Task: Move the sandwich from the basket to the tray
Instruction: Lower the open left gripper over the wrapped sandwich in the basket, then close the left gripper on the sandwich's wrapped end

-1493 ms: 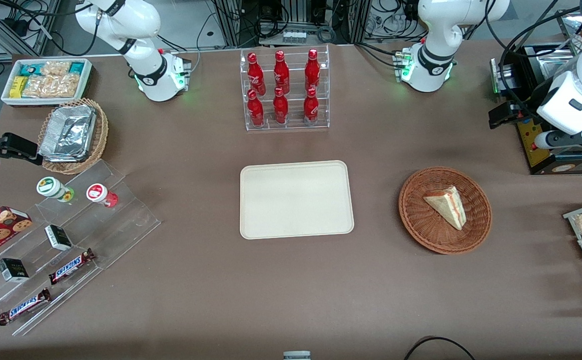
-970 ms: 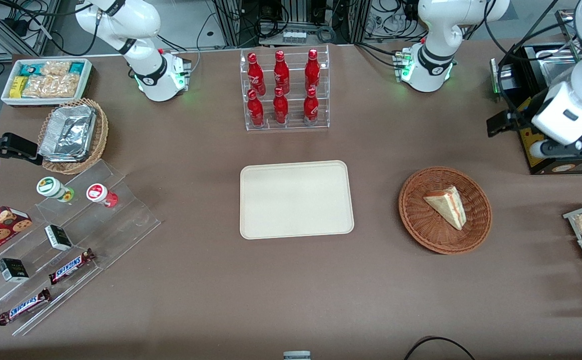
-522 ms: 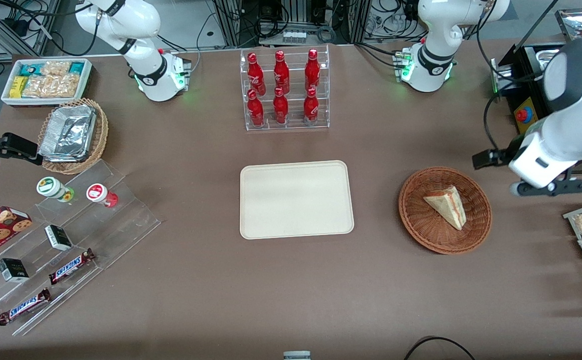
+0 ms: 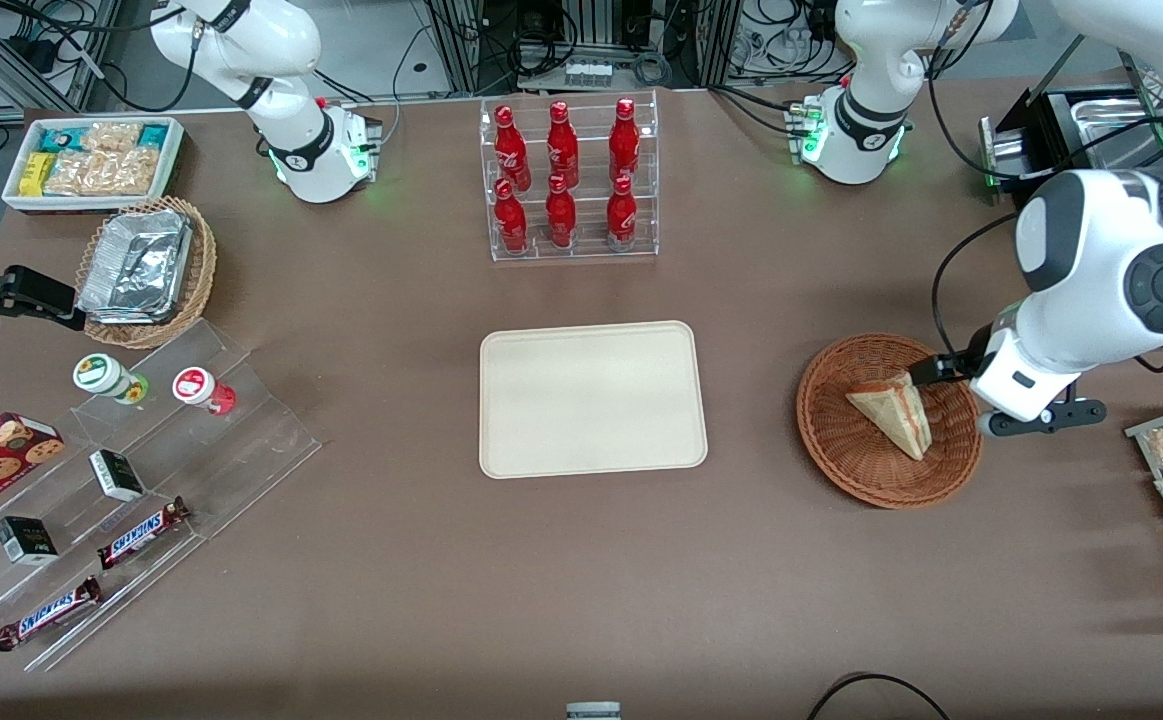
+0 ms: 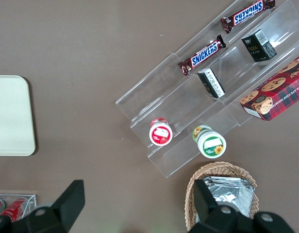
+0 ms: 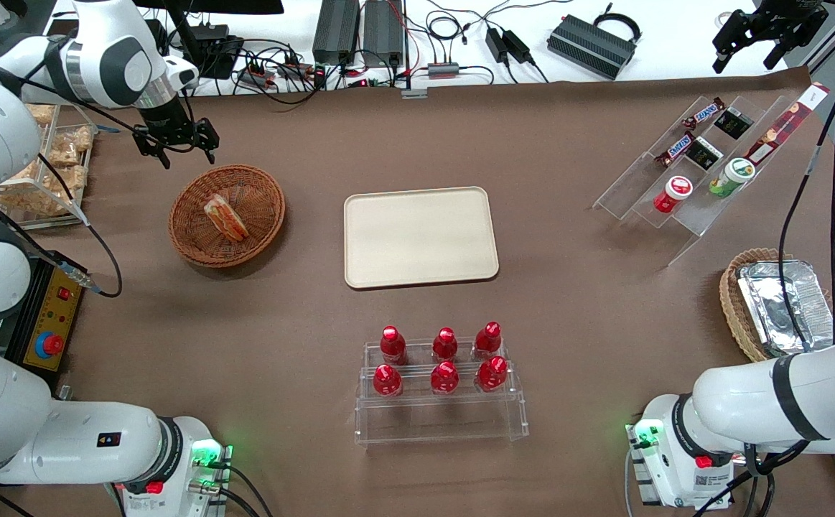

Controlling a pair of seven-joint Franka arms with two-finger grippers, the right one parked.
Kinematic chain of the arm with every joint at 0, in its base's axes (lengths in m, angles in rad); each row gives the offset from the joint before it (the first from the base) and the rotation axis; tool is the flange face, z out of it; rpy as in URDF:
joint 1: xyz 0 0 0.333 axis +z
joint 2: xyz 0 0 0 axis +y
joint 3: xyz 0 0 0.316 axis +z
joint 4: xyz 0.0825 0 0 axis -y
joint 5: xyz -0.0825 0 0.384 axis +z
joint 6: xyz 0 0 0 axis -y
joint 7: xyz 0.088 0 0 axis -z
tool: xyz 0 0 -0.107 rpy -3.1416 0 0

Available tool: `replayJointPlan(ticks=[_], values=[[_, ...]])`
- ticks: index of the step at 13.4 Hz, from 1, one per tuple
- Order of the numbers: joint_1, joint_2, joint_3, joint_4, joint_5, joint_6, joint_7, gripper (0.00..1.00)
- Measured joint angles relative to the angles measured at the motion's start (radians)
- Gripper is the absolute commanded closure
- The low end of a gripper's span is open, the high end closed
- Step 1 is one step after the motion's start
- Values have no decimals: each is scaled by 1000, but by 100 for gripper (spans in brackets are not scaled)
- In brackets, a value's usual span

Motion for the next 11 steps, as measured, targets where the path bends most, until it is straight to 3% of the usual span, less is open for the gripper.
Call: replayJointPlan(ticks=[7,11], values=[[-5,44,-4,-50,0,110,-433,0],[-6,53,-4,-106,0,204,-567,0]])
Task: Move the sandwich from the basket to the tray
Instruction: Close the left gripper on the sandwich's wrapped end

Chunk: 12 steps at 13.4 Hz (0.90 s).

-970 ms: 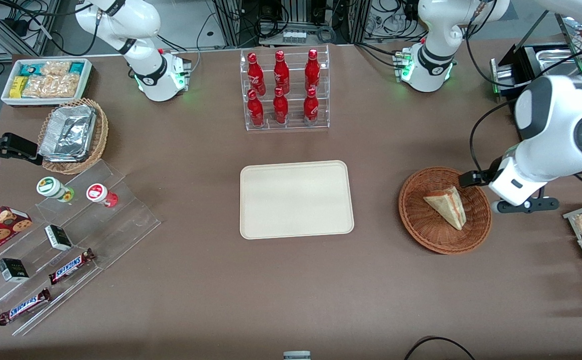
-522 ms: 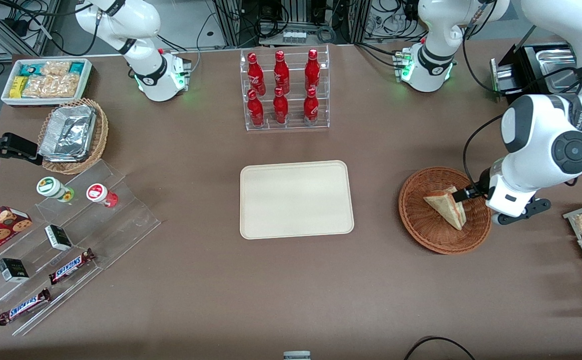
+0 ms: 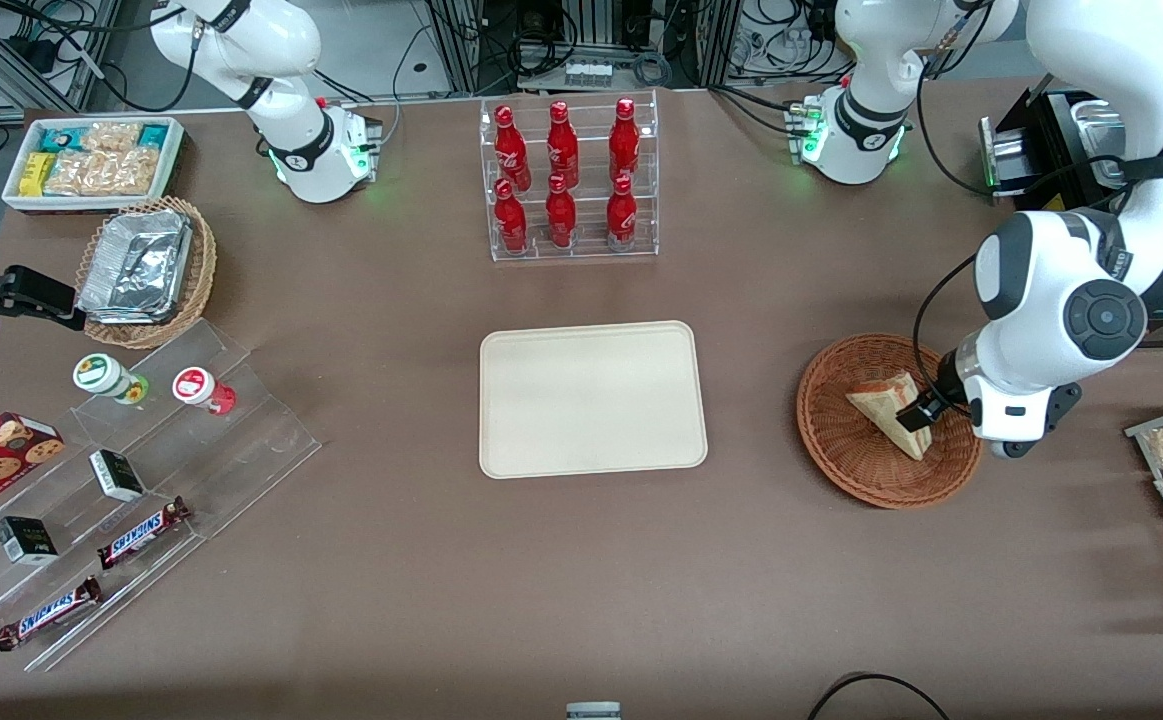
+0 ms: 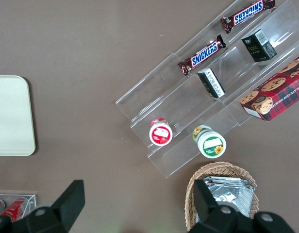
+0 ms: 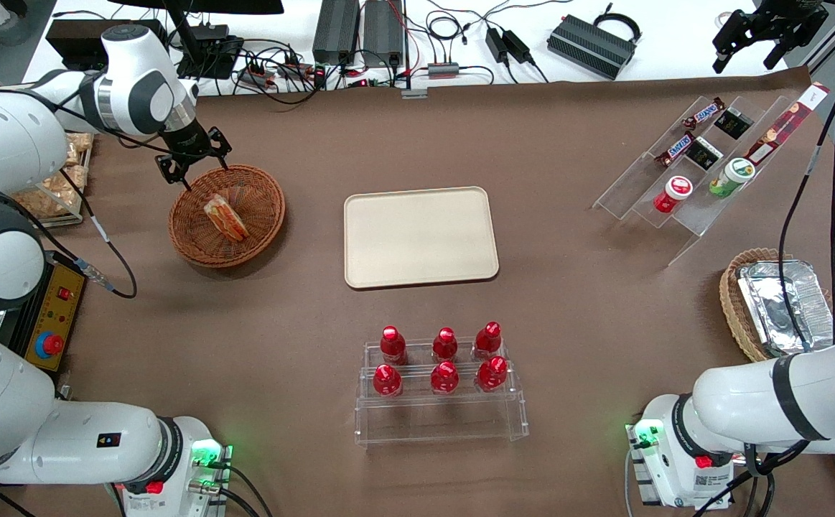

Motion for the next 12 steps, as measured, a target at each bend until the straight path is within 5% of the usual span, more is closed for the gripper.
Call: replayJointPlan(ticks=[12], values=[[0,-1,0,-183,0,226,-48,0]])
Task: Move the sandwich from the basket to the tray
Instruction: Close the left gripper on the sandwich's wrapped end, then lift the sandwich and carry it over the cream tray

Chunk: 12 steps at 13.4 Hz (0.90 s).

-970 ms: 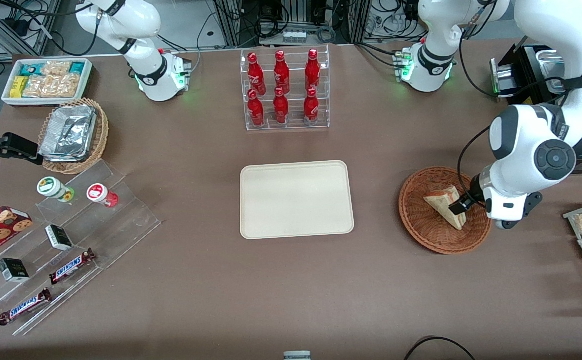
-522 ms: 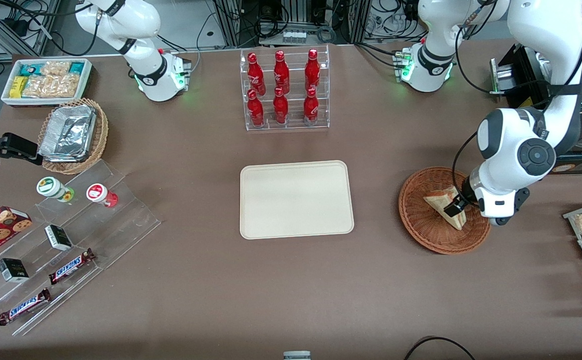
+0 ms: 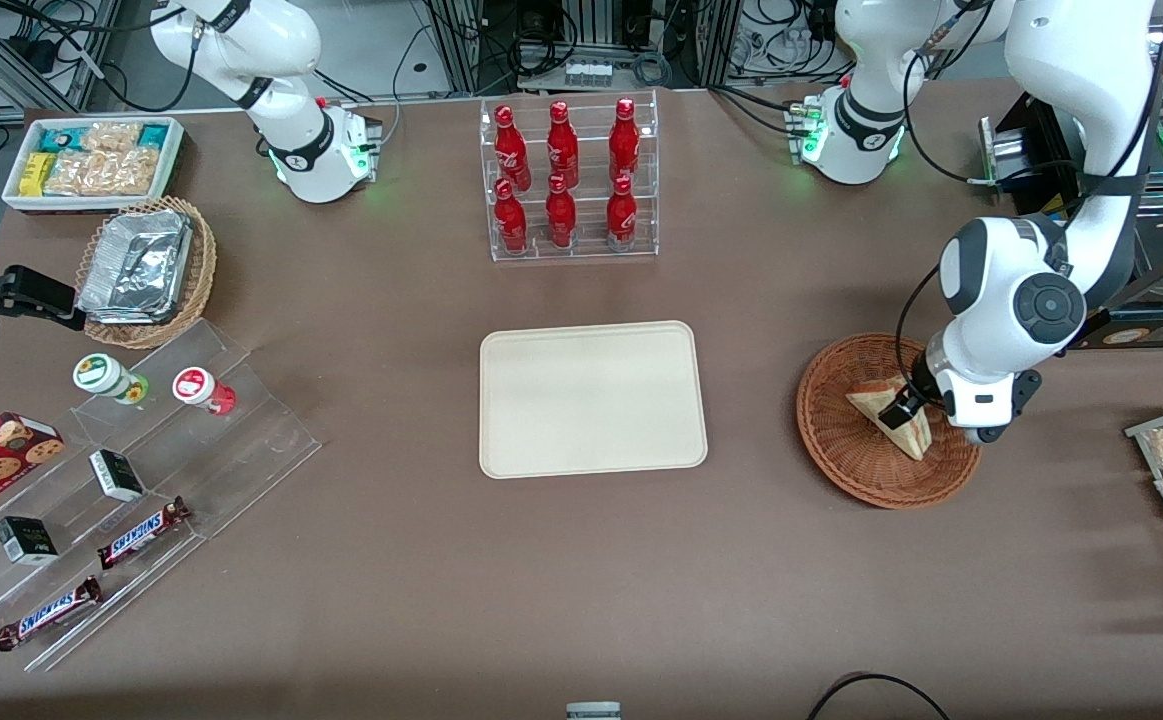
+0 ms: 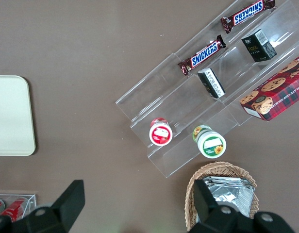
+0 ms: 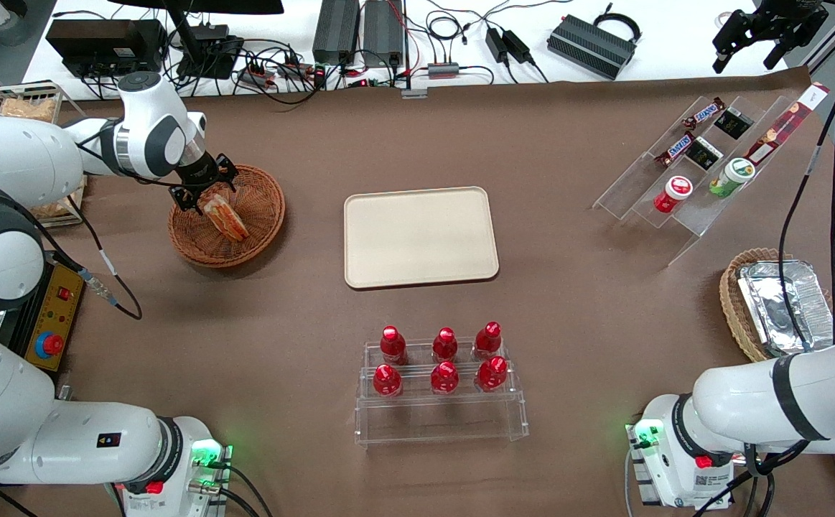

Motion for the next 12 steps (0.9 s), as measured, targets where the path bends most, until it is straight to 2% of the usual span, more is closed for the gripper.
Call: replayJointPlan(ticks=[6,7,8,9,10,12], values=[[0,18,0,-26,0,23,-1,1],[0,27,0,-26,0,29,-1,11],[0,34,0,-26,0,36,-2,43],[0,40,0,-26,0,40,-5,81],[0,43,0,-26,0,40,-15,100],[0,44,0,-26,0,40,-27,100]])
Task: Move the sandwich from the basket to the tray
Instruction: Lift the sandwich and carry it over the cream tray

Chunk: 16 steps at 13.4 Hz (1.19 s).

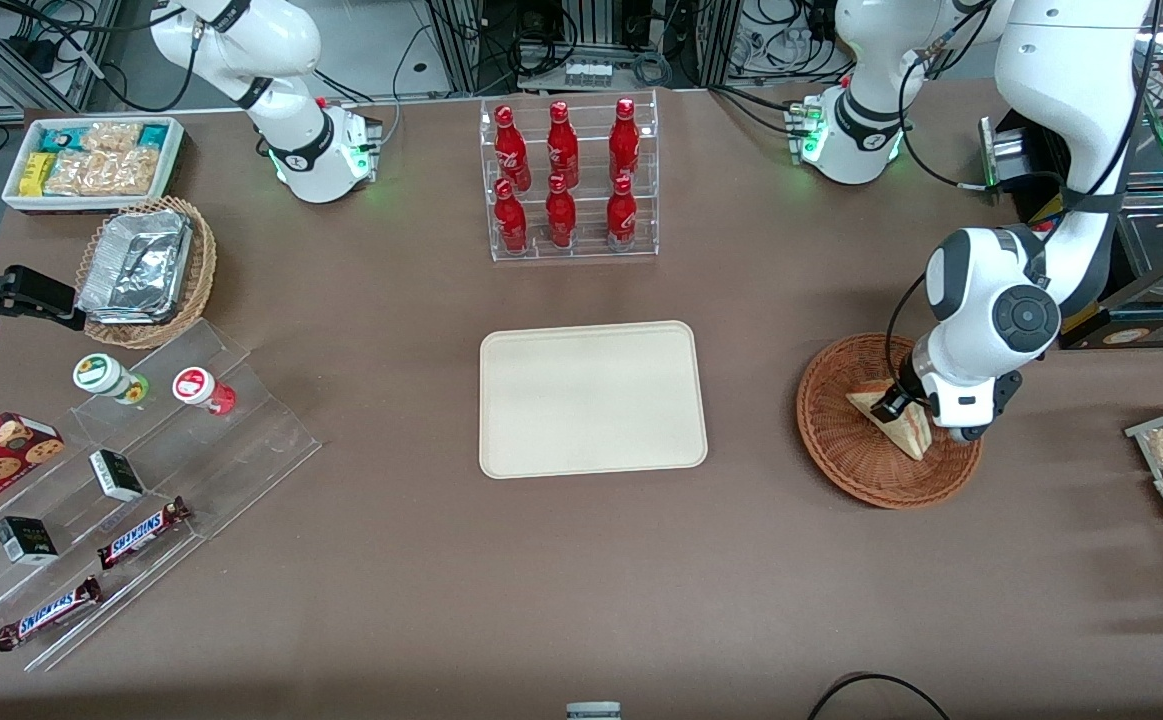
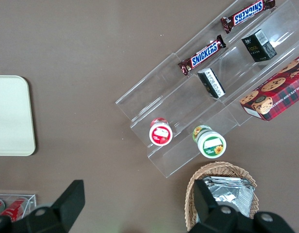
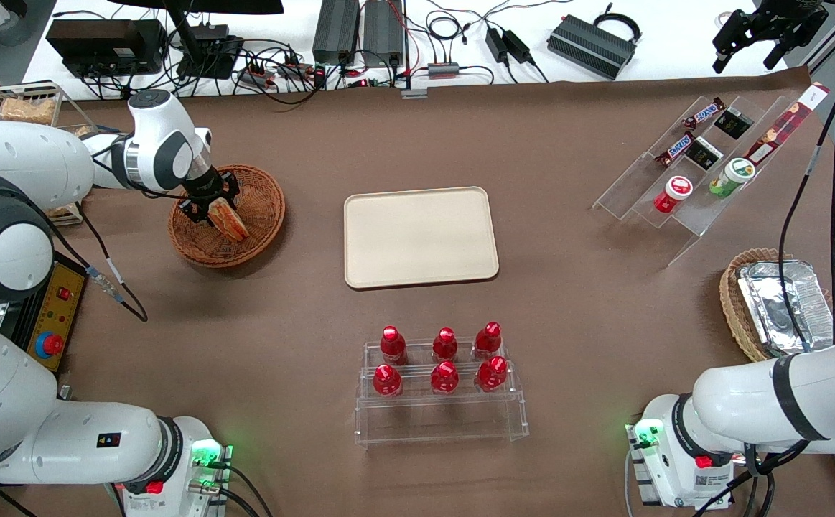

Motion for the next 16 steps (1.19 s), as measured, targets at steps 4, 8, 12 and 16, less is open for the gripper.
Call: replayJointPlan(ticks=[4,8,12,16], values=[[0,-3,-2,2,0,-9,-3,100],[-2,-54,-49,70,0,-187,-1,100],[-8,-74,-187,217,1,-380,20,100],[-11,-46,-327,265,1,-393,85,100]])
